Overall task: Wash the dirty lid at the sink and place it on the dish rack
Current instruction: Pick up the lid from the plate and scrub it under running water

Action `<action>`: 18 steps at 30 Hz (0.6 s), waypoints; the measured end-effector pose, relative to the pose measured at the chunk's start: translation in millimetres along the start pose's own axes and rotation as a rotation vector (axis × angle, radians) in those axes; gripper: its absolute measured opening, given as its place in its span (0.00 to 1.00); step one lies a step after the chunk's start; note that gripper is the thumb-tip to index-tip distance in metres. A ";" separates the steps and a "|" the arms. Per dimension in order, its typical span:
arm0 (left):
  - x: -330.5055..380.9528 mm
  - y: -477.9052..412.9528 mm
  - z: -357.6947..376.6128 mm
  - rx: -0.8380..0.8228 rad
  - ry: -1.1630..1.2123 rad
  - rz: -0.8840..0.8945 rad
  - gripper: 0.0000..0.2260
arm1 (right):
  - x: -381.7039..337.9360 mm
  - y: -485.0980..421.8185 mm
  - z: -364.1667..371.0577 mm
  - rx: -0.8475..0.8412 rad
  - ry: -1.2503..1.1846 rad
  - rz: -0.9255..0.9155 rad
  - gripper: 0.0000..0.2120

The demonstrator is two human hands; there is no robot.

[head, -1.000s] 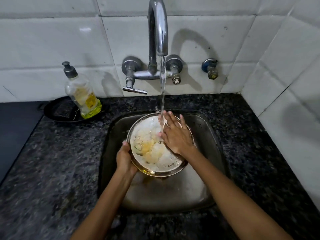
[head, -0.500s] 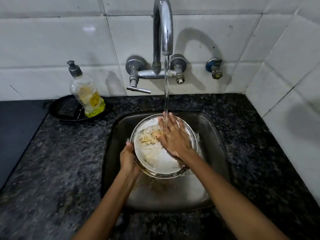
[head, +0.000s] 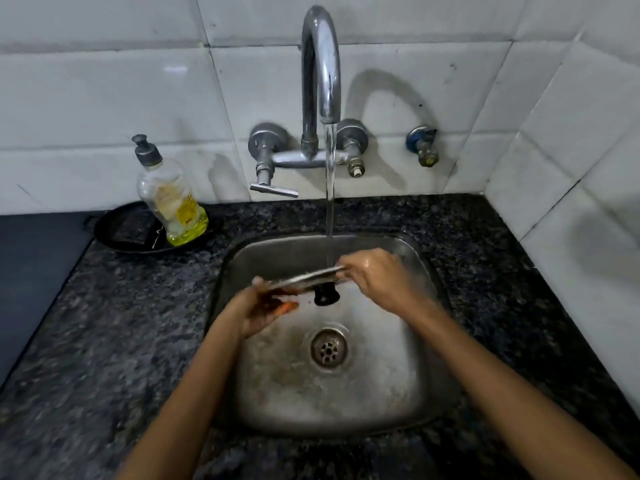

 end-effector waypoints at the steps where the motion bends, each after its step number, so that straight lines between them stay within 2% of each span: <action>1: 10.1 0.5 3.4 -0.066 -0.175 0.033 0.30 | 5.2 -8.1 -2.5 -0.002 -0.162 0.139 0.07; 2: 19.0 3.0 6.6 -0.109 -0.392 0.112 0.36 | 9.0 -15.3 -4.4 0.008 -0.261 0.229 0.06; 4: 41.2 10.2 20.4 -0.145 -0.693 0.422 0.37 | 8.5 -30.4 -9.5 0.018 -0.285 0.274 0.07; 7: 74.6 24.2 48.1 -0.200 -1.032 0.876 0.17 | -9.2 -53.3 -14.3 -0.076 -0.216 0.251 0.08; 9: 92.2 34.4 65.5 -0.263 -1.194 1.044 0.11 | -17.7 -66.1 -14.1 -0.145 -0.159 0.241 0.10; 11: 96.5 39.2 65.2 -0.293 -1.149 1.107 0.12 | -12.6 -70.1 -17.2 -0.167 -0.228 0.232 0.12; 13: 90.8 36.1 43.7 -0.261 -0.855 1.044 0.11 | 13.3 -62.3 -22.4 -0.132 -0.391 0.302 0.15; 15: 81.5 37.8 24.7 -0.258 -0.609 0.911 0.11 | 38.7 -50.7 -25.2 -0.057 -0.556 0.407 0.12; 17: 77.6 39.3 33.0 -0.340 -0.695 0.842 0.02 | 36.8 -50.1 -19.8 -0.024 -0.534 0.408 0.09; 18: 80.2 38.5 44.7 -0.361 -0.858 0.879 0.05 | 25.6 -57.3 -14.4 -0.048 -0.446 0.360 0.07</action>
Point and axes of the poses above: each hand's wrist, its own y-axis away from the middle knuckle, its own z-axis out of the palm, x = y × z, the point moved 3 cm from there along -y, towards the middle knuckle, and after that the axes turned 9 degrees about z, right-handed, at the moved point
